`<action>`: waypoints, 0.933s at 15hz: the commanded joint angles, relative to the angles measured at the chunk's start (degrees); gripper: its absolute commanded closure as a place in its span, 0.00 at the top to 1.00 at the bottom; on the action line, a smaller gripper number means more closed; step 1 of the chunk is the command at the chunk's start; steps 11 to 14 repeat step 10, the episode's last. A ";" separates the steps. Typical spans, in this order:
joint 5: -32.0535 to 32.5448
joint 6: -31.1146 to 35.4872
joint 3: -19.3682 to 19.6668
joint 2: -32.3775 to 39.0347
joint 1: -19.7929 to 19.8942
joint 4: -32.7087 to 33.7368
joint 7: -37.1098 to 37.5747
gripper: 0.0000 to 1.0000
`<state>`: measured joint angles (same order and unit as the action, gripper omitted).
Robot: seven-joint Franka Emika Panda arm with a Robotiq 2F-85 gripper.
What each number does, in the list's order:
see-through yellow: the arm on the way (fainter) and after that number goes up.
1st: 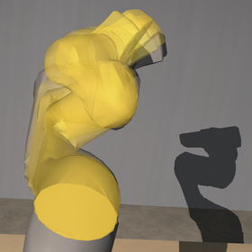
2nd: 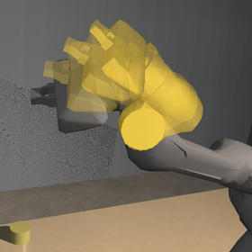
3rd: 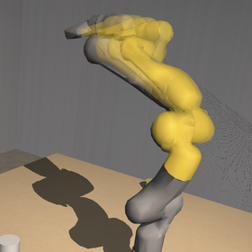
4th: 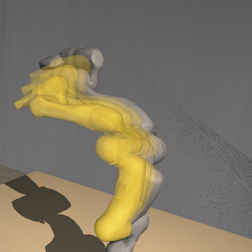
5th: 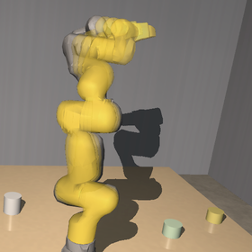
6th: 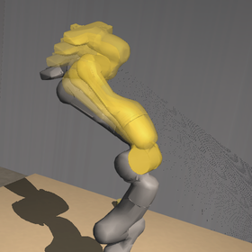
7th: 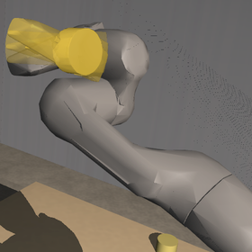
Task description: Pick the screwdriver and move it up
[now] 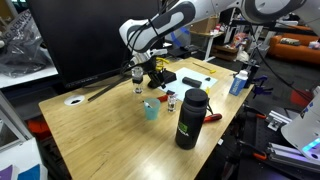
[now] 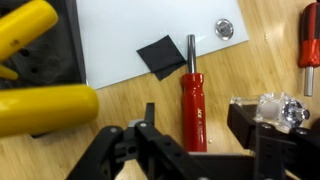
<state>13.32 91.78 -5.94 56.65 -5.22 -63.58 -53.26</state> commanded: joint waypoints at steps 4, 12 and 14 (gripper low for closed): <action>0.00 -0.37 0.02 0.25 -0.05 0.45 0.01 0.86; 0.00 -0.38 0.02 0.27 -0.05 0.45 0.01 0.86; 0.00 -0.38 0.02 0.27 -0.05 0.45 0.01 0.86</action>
